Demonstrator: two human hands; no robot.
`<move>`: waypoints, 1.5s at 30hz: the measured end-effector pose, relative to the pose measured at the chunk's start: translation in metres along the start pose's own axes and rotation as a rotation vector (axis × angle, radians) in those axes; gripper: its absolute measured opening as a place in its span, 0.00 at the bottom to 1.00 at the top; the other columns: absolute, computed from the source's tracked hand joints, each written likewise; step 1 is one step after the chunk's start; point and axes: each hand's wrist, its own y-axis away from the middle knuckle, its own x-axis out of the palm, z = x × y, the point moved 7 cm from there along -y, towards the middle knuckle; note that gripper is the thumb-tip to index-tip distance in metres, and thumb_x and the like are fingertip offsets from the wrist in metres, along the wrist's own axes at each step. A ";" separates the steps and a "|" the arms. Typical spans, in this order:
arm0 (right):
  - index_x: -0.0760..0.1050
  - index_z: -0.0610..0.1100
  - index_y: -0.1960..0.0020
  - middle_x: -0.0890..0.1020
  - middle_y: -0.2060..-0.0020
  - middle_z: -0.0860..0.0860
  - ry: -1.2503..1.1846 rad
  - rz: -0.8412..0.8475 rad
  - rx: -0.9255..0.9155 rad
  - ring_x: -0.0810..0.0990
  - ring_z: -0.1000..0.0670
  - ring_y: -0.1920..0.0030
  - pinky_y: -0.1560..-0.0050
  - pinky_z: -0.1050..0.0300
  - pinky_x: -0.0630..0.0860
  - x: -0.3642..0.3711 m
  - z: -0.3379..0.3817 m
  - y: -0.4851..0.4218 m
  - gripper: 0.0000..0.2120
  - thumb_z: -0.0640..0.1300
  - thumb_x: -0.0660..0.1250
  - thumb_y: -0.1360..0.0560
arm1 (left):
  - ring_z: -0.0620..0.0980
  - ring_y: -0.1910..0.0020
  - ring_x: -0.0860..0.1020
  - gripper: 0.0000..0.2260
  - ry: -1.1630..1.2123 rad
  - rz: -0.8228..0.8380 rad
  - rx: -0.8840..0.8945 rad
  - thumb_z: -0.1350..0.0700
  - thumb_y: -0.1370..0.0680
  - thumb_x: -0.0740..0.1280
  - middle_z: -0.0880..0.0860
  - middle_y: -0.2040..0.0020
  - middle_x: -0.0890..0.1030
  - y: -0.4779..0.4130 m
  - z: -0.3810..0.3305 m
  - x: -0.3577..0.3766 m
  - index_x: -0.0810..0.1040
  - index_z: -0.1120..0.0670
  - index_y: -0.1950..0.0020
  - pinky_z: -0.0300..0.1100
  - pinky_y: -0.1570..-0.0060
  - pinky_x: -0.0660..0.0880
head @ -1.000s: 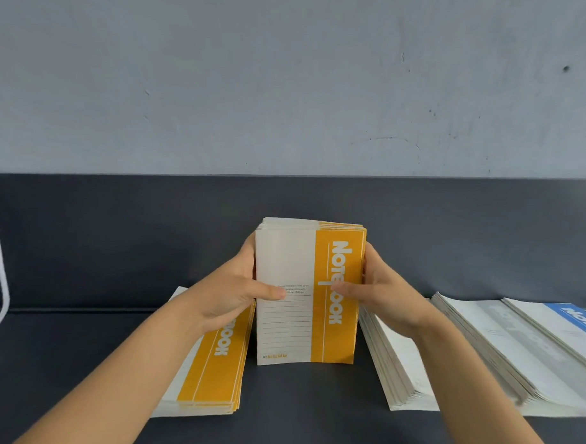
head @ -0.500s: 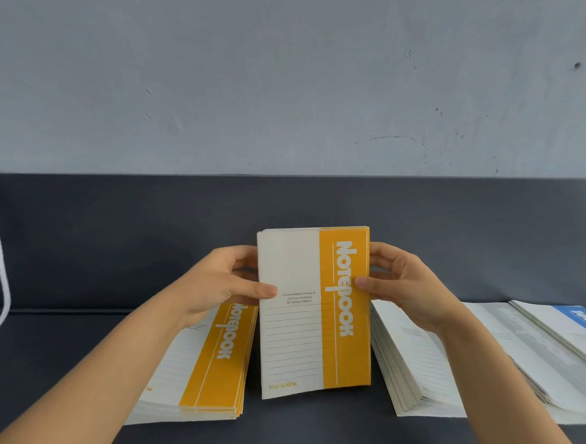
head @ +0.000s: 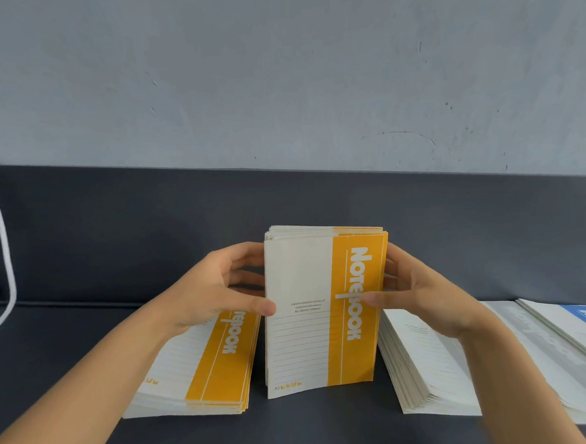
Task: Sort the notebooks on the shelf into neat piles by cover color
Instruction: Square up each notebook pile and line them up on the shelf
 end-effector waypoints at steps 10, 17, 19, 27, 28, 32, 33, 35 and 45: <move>0.67 0.58 0.37 0.81 0.44 0.59 0.032 0.036 0.068 0.82 0.56 0.46 0.54 0.59 0.81 0.006 -0.004 0.003 0.24 0.42 0.69 0.28 | 0.41 0.39 0.78 0.33 -0.045 0.006 0.005 0.62 0.31 0.77 0.39 0.38 0.78 0.003 0.001 0.012 0.68 0.43 0.31 0.43 0.43 0.79; 0.72 0.53 0.38 0.83 0.46 0.56 0.039 0.030 0.052 0.83 0.52 0.46 0.51 0.55 0.81 -0.001 0.006 0.011 0.24 0.46 0.69 0.33 | 0.44 0.42 0.80 0.31 -0.096 0.016 0.003 0.56 0.37 0.79 0.42 0.42 0.82 0.008 -0.007 0.000 0.74 0.46 0.36 0.45 0.46 0.79; 0.68 0.56 0.37 0.82 0.45 0.59 0.041 0.082 0.061 0.82 0.54 0.45 0.50 0.57 0.81 0.006 0.007 0.012 0.24 0.48 0.67 0.32 | 0.44 0.43 0.80 0.30 -0.089 0.007 -0.002 0.57 0.36 0.79 0.42 0.43 0.82 0.009 -0.006 0.001 0.74 0.46 0.36 0.43 0.47 0.80; 0.57 0.63 0.34 0.77 0.41 0.63 0.042 0.147 0.129 0.80 0.57 0.44 0.47 0.60 0.80 0.019 0.004 0.014 0.29 0.50 0.65 0.30 | 0.39 0.42 0.79 0.31 -0.124 0.038 -0.051 0.58 0.31 0.77 0.38 0.40 0.80 0.008 -0.008 0.007 0.70 0.40 0.33 0.36 0.48 0.78; 0.56 0.63 0.33 0.77 0.40 0.63 0.046 0.147 0.131 0.80 0.57 0.44 0.47 0.60 0.79 0.019 0.003 0.014 0.29 0.50 0.65 0.30 | 0.38 0.41 0.78 0.31 -0.131 0.056 -0.054 0.58 0.30 0.77 0.37 0.40 0.79 0.009 -0.009 0.009 0.69 0.39 0.33 0.35 0.47 0.78; 0.51 0.60 0.30 0.75 0.38 0.61 0.112 0.104 0.145 0.79 0.52 0.42 0.45 0.57 0.78 0.019 -0.001 0.011 0.29 0.47 0.63 0.24 | 0.36 0.42 0.79 0.28 -0.105 0.094 -0.058 0.62 0.27 0.74 0.34 0.43 0.80 0.011 -0.013 0.017 0.70 0.38 0.36 0.34 0.48 0.78; 0.51 0.59 0.29 0.75 0.38 0.60 0.131 0.087 0.144 0.79 0.51 0.42 0.44 0.55 0.78 0.018 -0.002 0.009 0.29 0.47 0.62 0.23 | 0.38 0.42 0.79 0.28 -0.100 0.091 -0.062 0.63 0.27 0.73 0.35 0.43 0.80 0.010 -0.013 0.018 0.70 0.39 0.36 0.35 0.48 0.78; 0.57 0.56 0.30 0.77 0.40 0.59 0.140 0.038 0.128 0.81 0.52 0.44 0.46 0.54 0.80 0.015 -0.001 0.007 0.26 0.45 0.64 0.23 | 0.41 0.43 0.80 0.27 -0.080 0.064 -0.079 0.64 0.27 0.73 0.40 0.42 0.81 0.007 -0.012 0.016 0.71 0.42 0.34 0.40 0.46 0.79; 0.71 0.46 0.40 0.84 0.52 0.53 0.050 -0.101 0.268 0.85 0.51 0.56 0.65 0.53 0.82 0.001 -0.019 -0.004 0.16 0.42 0.69 0.26 | 0.54 0.51 0.84 0.22 0.085 0.024 -0.416 0.68 0.26 0.71 0.55 0.48 0.85 -0.023 0.009 0.014 0.74 0.53 0.35 0.51 0.53 0.82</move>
